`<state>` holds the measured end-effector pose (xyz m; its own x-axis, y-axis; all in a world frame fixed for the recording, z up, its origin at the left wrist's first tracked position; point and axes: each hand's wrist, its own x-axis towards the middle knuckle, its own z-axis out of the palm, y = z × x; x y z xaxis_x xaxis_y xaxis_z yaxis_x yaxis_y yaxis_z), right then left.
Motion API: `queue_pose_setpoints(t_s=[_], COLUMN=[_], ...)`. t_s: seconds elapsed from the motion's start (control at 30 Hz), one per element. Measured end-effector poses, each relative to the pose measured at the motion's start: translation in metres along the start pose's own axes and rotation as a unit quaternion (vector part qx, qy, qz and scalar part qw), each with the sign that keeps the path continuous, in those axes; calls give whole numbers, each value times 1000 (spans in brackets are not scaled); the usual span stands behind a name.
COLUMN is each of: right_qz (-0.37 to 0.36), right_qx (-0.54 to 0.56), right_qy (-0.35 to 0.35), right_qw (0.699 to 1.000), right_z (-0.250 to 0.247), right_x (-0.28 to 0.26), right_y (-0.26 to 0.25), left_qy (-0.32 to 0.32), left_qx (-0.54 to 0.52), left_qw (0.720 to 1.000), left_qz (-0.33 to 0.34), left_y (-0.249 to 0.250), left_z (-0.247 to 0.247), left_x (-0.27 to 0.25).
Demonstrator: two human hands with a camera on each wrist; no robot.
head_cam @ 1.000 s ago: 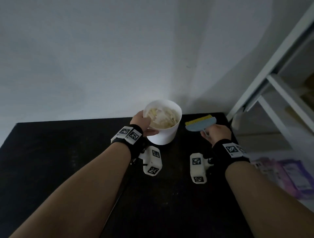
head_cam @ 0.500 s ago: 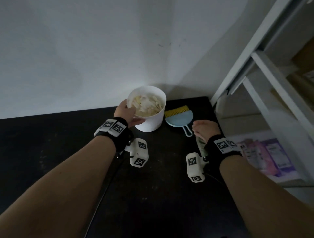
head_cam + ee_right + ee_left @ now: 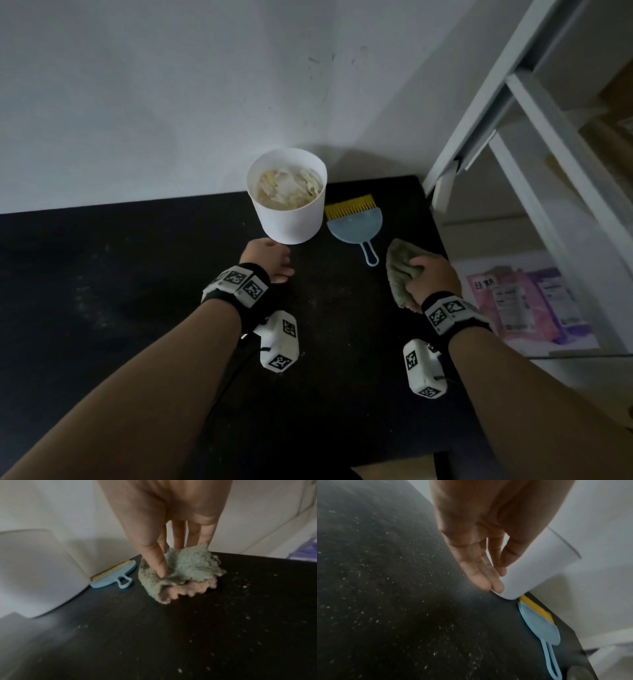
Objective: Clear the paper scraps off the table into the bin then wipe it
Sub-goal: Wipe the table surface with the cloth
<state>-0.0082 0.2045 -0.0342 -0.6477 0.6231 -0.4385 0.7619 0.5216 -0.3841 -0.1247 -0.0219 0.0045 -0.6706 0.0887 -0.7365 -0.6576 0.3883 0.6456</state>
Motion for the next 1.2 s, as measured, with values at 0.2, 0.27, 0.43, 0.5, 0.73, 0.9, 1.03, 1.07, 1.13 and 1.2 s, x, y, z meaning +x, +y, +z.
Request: queue_pose_setpoints(t_s=[0.2,0.27,0.43,0.5,0.73,0.9,1.03,1.07,1.13,1.2], right_qz=[-76,-133,-231,-216,-94,-144,-250,-270,-286,-280], right_qx=[-111,-130,-157,-144,-138,-171,-190,-194,-207,-224], right_qy=[-44,-62,-73,-67,-5,-25,-83,-88,-93,-95], right_qw=[990,981,957,963,986,974,946,939,931,929], right_z=[27,42,66,58,31,75,136,145,152,146], right_x=[-40,-54,-67,-62,-47,-72,-112,-122,-130,-126], right_y=[-11,-21,-38,-30,4,-51,-124,-138,-147,-137], left_qy=[74,76,64,71,87,82,93,96,96,84], left_qx=[273,359,500,536,559,525,505,506,514,514], left_qw=[949,909,802,786,776,793,800,799,794,798], left_qz=[137,199,319,300,279,297,310,312,311,303], left_y=[-19,-28,-49,-55,-68,-73,-79,-81,-83,-83], left_z=[19,25,20,8,-21,-42,-73,-82,-95,-104], left_x=[3,-2,-8,-8,-9,-9,-8,-8,-6,-6])
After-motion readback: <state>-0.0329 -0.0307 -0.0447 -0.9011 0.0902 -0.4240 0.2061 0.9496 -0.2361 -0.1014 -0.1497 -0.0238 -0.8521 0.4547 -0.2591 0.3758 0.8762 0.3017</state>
